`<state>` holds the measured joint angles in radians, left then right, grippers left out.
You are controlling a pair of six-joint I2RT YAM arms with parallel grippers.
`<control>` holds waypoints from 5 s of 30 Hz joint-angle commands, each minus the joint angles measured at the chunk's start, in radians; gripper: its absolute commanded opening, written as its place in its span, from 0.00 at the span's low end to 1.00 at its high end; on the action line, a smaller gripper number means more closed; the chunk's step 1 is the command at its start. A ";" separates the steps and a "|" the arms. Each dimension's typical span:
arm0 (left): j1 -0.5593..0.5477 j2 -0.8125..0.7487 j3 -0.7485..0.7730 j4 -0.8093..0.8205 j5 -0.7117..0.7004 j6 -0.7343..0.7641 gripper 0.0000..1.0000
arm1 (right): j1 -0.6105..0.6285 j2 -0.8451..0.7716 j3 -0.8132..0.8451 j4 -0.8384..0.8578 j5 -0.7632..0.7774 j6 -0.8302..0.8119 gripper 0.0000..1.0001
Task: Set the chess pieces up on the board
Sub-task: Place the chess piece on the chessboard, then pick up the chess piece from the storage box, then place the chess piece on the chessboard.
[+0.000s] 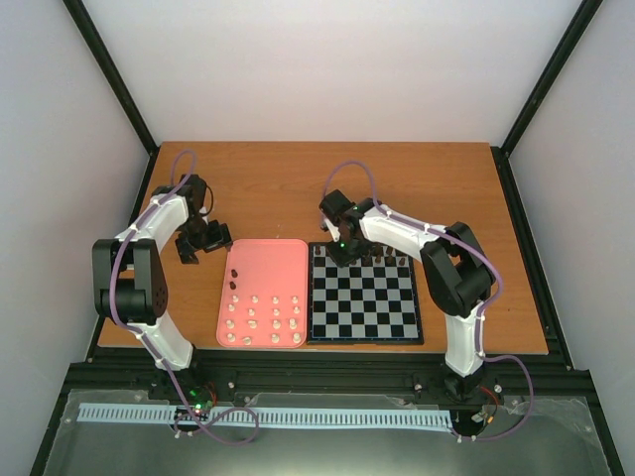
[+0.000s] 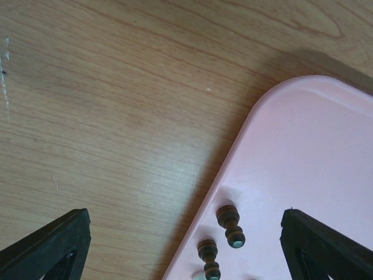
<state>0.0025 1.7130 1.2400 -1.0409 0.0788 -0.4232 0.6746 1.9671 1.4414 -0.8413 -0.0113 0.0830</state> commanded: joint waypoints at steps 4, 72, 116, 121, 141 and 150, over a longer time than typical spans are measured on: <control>-0.002 0.008 0.041 -0.011 0.007 0.003 1.00 | -0.009 0.010 -0.015 0.015 0.009 -0.015 0.08; 0.257 -0.118 -0.184 0.097 0.237 -0.189 1.00 | 0.319 0.710 1.051 -0.038 -0.404 0.050 0.41; 0.258 -0.109 -0.180 0.100 0.236 -0.172 1.00 | 0.149 -0.040 0.154 -0.018 -0.038 0.075 0.03; 0.257 -0.100 -0.180 0.102 0.234 -0.172 1.00 | 0.090 -0.077 0.054 0.007 -0.013 0.061 0.03; 0.258 -0.077 -0.163 0.101 0.234 -0.167 1.00 | 0.049 0.013 0.046 0.054 -0.017 0.026 0.03; 0.258 -0.077 -0.159 0.099 0.231 -0.165 1.00 | 0.048 0.042 0.062 0.064 -0.005 0.021 0.03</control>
<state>0.2600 1.6318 1.0500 -0.9558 0.3153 -0.5980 0.7315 1.9884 1.4750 -0.7998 -0.0334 0.1154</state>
